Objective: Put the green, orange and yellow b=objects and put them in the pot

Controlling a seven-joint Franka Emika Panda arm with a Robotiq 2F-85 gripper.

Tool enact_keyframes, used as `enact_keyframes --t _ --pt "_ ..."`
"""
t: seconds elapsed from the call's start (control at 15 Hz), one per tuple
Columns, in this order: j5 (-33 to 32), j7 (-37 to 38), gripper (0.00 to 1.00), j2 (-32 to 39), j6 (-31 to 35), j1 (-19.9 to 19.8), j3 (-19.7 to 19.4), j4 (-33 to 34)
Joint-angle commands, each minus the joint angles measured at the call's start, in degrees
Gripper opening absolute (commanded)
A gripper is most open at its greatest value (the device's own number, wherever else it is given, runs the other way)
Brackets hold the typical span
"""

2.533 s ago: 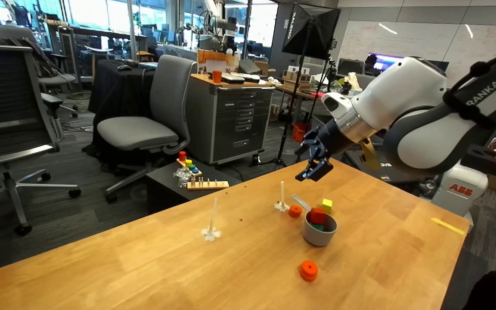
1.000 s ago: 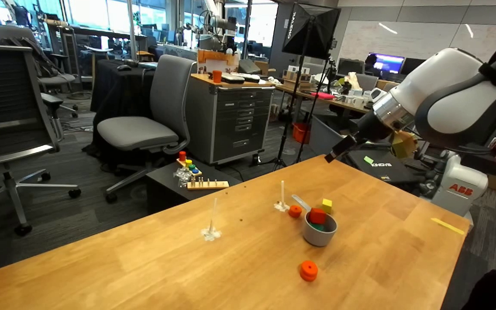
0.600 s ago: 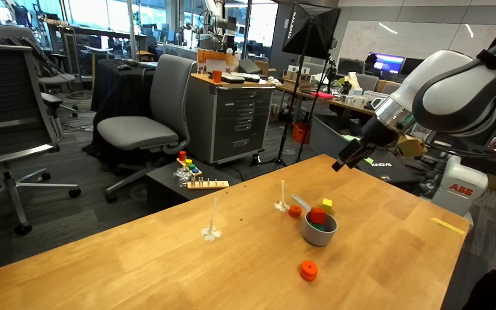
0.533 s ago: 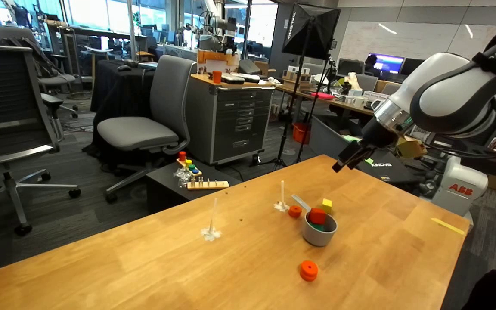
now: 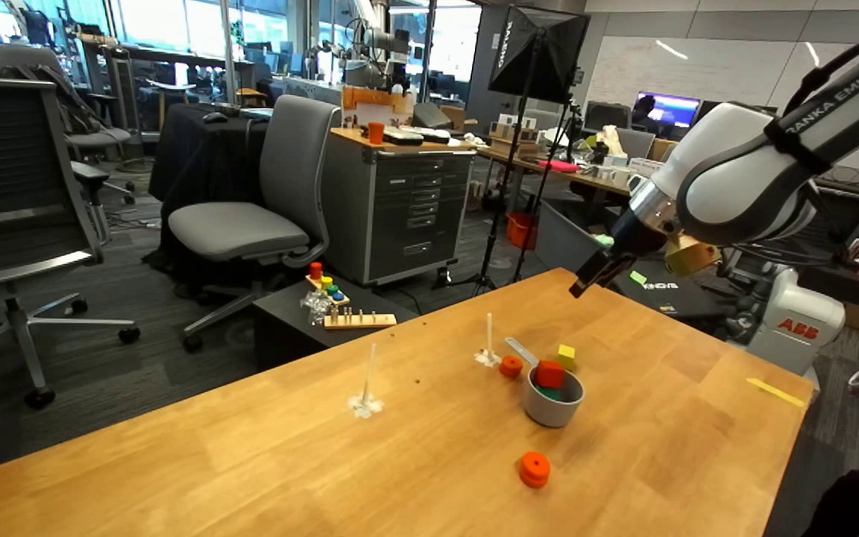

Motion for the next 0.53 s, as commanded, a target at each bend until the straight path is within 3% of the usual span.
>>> enact_keyframes --t 0.0,0.33,0.47 --pt "-0.7 -2.0 1.0 4.8 -0.3 4.0 -3.6 6.0" --pt "1.2 -8.0 1.0 8.0 -6.0 0.2 2.2 8.5" --pt "1.3 -8.7 1.0 8.5 -7.9 0.6 2.1 8.9"
